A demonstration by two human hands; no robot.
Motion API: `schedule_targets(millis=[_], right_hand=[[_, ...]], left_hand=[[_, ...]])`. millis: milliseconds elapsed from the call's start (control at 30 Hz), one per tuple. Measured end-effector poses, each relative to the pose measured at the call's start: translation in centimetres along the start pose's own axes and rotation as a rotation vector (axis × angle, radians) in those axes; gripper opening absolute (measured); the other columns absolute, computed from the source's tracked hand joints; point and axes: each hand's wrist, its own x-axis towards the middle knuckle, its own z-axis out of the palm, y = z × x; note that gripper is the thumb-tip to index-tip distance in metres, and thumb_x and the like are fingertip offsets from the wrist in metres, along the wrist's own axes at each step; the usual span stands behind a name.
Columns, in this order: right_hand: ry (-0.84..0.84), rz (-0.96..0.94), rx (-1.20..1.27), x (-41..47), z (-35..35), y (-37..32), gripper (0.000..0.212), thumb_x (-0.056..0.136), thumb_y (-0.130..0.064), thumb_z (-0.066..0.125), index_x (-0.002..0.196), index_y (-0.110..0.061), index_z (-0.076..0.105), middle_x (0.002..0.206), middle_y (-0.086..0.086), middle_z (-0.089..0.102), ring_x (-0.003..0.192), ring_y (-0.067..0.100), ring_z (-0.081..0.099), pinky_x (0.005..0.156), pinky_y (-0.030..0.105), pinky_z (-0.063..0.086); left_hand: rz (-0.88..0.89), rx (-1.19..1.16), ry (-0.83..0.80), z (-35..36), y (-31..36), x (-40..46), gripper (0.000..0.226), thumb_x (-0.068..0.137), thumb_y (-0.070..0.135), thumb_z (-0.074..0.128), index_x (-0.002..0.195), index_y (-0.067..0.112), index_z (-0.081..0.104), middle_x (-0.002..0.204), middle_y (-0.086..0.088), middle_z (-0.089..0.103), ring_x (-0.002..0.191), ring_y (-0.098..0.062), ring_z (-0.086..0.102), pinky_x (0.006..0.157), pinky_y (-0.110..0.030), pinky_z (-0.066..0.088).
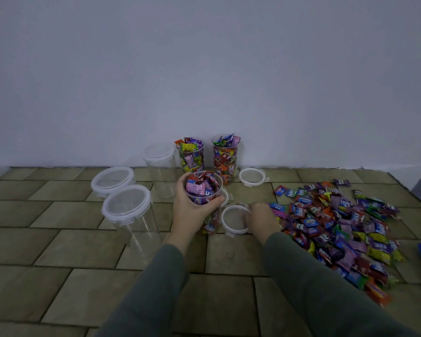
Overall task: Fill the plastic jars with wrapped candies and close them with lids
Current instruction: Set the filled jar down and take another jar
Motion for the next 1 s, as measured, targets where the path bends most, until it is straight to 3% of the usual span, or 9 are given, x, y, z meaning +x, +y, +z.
schedule_targets(millis=[133, 200, 267, 367, 433, 467, 633, 800, 1000], right_hand=[[0.329, -0.21, 0.05, -3.7, 1.4, 0.5, 0.037, 0.093, -0.033, 0.051, 0.124, -0.016, 0.057, 0.115, 0.008, 0.055, 0.11, 0.027, 0.047, 0.091, 0.04, 0.044], [0.417, -0.368, 0.116, -5.7, 2.3, 0.2, 0.035, 0.089, -0.036, 0.052, 0.118, -0.02, 0.061, 0.111, 0.003, 0.057, 0.107, 0.024, 0.049, 0.09, 0.04, 0.041], [0.44, -0.557, 0.183, -7.5, 3.0, -0.3, 0.03, 0.088, -0.036, 0.05, 0.108, -0.02, 0.065, 0.104, 0.0, 0.058, 0.101, 0.021, 0.051, 0.084, 0.037, 0.043], [0.377, -0.762, 0.184, -9.4, 3.9, -0.9, 0.021, 0.088, -0.035, 0.052, 0.094, -0.021, 0.067, 0.092, -0.003, 0.059, 0.085, 0.017, 0.054, 0.071, 0.033, 0.047], [0.292, -0.799, 0.176, -9.7, 4.4, -0.9, 0.023, 0.087, -0.036, 0.054, 0.099, -0.022, 0.068, 0.101, -0.006, 0.063, 0.092, 0.016, 0.056, 0.078, 0.034, 0.049], [0.232, -0.794, 0.172, -9.7, 4.6, -0.8, 0.029, 0.087, -0.039, 0.054, 0.106, -0.023, 0.068, 0.111, -0.007, 0.063, 0.1, 0.015, 0.056, 0.086, 0.035, 0.048], [-0.074, -0.759, 0.015, -9.5, 4.6, -0.7, 0.056, 0.091, -0.05, 0.044, 0.144, -0.031, 0.042, 0.153, -0.011, 0.034, 0.142, 0.014, 0.024, 0.118, 0.043, 0.013], [-0.193, -0.745, -0.135, -9.8, 4.1, -0.7, 0.061, 0.098, -0.054, 0.033, 0.153, -0.035, 0.014, 0.161, -0.014, 0.006, 0.148, 0.012, -0.001, 0.116, 0.045, -0.004], [-0.219, -0.693, -0.159, -10.7, 3.4, -0.5, 0.061, 0.098, -0.058, 0.029, 0.153, -0.038, 0.009, 0.161, -0.015, -0.003, 0.148, 0.011, -0.007, 0.117, 0.048, -0.003]], left_hand=[[-0.059, 0.097, -0.026, -0.6, 0.8, -0.8, 0.124, 0.039, 0.06, 0.089, 0.144, 0.026, 0.031, 0.139, 0.007, 0.047, 0.128, -0.011, 0.047, 0.106, -0.035, 0.044], [-0.098, 0.204, -0.028, -1.0, 2.0, -1.7, 0.137, 0.041, 0.064, 0.088, 0.152, 0.024, 0.019, 0.155, -0.001, 0.03, 0.142, -0.019, 0.031, 0.114, -0.044, 0.033], [-0.128, 0.36, 0.001, -1.7, 3.4, -2.9, 0.133, 0.054, 0.059, 0.085, 0.155, 0.016, 0.01, 0.16, -0.005, 0.014, 0.147, -0.021, 0.017, 0.117, -0.04, 0.023], [0.203, 0.592, 0.199, -3.9, 5.3, -4.6, 0.082, 0.073, 0.057, 0.074, 0.139, 0.014, 0.049, 0.137, -0.009, 0.046, 0.13, -0.025, 0.041, 0.101, -0.034, 0.037], [0.39, 0.762, 0.383, -5.3, 5.6, -4.7, 0.05, 0.079, 0.055, 0.062, 0.112, 0.019, 0.068, 0.113, -0.008, 0.057, 0.108, -0.03, 0.052, 0.085, -0.037, 0.042], [0.376, 0.854, 0.449, -6.0, 5.5, -4.4, 0.045, 0.078, 0.053, 0.059, 0.107, 0.02, 0.069, 0.113, -0.008, 0.057, 0.107, -0.033, 0.051, 0.083, -0.04, 0.041], [-0.004, 1.059, 0.424, -8.4, 3.7, -3.7, 0.05, 0.085, 0.044, 0.061, 0.129, 0.023, 0.053, 0.145, -0.012, 0.035, 0.127, -0.04, 0.033, 0.097, -0.053, 0.033], [0.074, 1.079, 0.416, -9.1, 2.4, -4.4, 0.044, 0.088, 0.034, 0.062, 0.128, 0.021, 0.051, 0.14, -0.016, 0.038, 0.117, -0.043, 0.039, 0.09, -0.051, 0.039], [0.105, 1.023, 0.434, -7.6, 3.1, -5.5, 0.053, 0.071, 0.045, 0.07, 0.118, 0.024, 0.061, 0.122, -0.011, 0.048, 0.104, -0.036, 0.045, 0.084, -0.044, 0.04]])
